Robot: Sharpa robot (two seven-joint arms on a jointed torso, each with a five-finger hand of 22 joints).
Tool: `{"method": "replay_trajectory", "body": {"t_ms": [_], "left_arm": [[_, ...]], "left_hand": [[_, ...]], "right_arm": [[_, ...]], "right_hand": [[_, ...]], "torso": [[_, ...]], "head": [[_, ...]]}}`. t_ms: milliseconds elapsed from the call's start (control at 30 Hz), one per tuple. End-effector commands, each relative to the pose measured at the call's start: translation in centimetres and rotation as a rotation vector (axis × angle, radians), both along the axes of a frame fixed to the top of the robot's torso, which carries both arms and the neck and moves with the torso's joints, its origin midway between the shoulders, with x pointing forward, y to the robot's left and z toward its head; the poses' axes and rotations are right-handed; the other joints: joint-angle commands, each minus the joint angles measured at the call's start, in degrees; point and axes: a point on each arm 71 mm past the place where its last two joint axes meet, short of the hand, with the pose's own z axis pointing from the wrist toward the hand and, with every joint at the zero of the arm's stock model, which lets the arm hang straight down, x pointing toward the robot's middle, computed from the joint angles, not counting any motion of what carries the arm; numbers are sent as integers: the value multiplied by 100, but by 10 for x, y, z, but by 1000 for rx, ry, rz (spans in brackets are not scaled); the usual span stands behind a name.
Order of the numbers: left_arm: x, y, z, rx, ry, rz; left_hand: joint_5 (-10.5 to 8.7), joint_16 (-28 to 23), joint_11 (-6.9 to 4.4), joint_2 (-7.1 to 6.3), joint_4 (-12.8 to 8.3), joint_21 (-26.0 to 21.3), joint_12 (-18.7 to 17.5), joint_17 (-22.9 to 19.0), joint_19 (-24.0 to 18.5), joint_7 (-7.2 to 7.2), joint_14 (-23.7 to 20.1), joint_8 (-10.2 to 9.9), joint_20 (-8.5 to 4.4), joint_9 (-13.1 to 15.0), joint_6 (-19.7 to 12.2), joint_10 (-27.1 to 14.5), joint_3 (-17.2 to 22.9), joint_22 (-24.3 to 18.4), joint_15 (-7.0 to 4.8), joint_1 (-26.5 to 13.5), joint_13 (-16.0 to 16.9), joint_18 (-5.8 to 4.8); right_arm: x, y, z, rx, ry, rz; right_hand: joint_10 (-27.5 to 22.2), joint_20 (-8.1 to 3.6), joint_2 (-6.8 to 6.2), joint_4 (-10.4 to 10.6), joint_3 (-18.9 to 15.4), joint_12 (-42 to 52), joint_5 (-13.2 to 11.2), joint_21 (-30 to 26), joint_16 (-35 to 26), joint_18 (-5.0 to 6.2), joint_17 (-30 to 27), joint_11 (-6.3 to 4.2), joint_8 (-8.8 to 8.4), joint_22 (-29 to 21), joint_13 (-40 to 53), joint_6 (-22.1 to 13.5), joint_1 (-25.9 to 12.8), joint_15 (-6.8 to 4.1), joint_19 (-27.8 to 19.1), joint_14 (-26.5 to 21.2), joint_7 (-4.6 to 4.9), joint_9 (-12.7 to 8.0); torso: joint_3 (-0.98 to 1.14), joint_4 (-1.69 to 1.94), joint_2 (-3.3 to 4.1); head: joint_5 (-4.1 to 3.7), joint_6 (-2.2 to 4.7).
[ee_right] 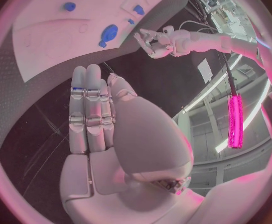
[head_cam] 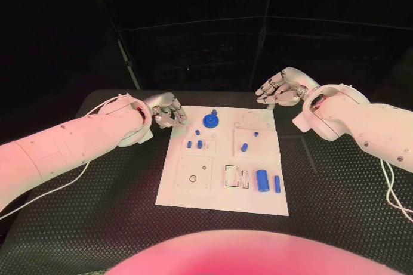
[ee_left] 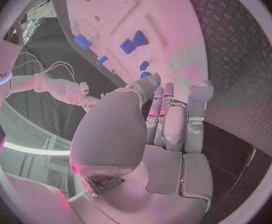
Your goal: Assemble the parts on the task board
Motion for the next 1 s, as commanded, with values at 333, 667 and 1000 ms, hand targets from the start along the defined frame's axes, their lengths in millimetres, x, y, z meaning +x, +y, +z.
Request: {"method": "replay_trajectory", "body": {"t_ms": [333, 667, 1000], "left_arm": [[-15, 14, 22, -745, 99, 171], [-32, 10, 22, -974, 163, 195], [-38, 8, 24, -1031, 175, 193]], "left_hand": [[-10, -1272, 22, 47, -13, -1426, 80, -1841, -646, 69, -761, -26, 0, -23, 128, 73, 77, -742, 20, -37, -3, 200], [-8, -1445, 36, 61, -25, -1510, 79, -2049, -689, 78, -865, -46, 11, -30, 126, 31, 65, -796, 34, -37, -10, 199], [-7, -1516, 45, 61, -29, -1546, 78, -2134, -708, 85, -912, -57, 18, -33, 122, 6, 51, -818, 42, -46, -13, 197]], "right_arm": [[-30, 0, -27, -497, -109, 91], [-41, 16, -45, -534, -120, 135], [-47, 23, -64, -556, -92, 166]], "right_hand": [[145, -93, -299, 165, 451, -988, -166, 1224, 2255, -2, 1520, 9, -457, 840, 0, 165, -220, -48, -88, 261, -37, -15], [60, -23, -503, 258, 843, -1383, -196, 1935, 4072, 11, 3255, 104, -679, 1353, -1, 161, -297, 9, -273, 251, 32, -8], [-70, 51, -606, 240, 1082, -1540, -205, 2676, 4945, -60, 4112, 171, -749, 2137, -1, 42, -358, 58, -171, 262, 87, -9]], "torso": [[-22, -11, 14], [-7, 6, 10], [-3, 4, 19]], "head": [[-367, 0], [-372, 0], [-344, 0]]}}
